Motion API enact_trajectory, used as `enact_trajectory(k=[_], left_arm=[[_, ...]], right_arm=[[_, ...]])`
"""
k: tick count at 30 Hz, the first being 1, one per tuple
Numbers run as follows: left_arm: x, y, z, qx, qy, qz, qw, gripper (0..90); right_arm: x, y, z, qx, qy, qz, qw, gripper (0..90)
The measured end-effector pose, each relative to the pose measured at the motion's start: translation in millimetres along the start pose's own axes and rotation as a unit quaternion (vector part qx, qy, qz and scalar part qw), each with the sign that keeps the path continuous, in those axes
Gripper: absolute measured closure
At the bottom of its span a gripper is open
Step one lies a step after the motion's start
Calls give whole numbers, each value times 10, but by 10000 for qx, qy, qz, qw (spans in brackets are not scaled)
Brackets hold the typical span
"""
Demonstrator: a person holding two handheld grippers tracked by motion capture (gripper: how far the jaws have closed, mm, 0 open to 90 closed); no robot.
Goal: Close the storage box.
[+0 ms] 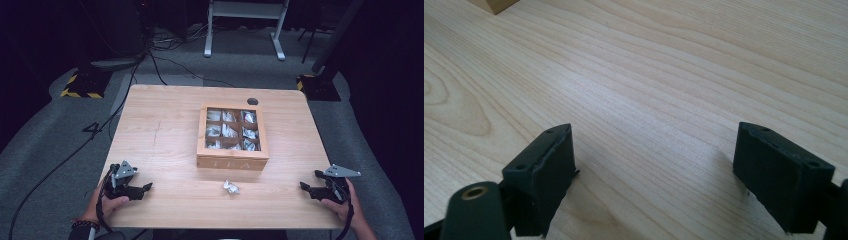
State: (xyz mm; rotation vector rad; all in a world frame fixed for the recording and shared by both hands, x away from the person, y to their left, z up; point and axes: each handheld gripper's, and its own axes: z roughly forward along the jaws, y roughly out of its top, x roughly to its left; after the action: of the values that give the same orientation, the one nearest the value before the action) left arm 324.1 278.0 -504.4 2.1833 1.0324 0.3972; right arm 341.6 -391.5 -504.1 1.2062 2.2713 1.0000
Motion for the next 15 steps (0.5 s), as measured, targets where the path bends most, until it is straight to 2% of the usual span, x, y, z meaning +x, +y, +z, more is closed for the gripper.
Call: enact_trajectory(k=[15], left_arm=[[0,-1,-1,0,17,-8,10000,170]], right_arm=[[4,-1,-2,9,-25,7,10000,168]])
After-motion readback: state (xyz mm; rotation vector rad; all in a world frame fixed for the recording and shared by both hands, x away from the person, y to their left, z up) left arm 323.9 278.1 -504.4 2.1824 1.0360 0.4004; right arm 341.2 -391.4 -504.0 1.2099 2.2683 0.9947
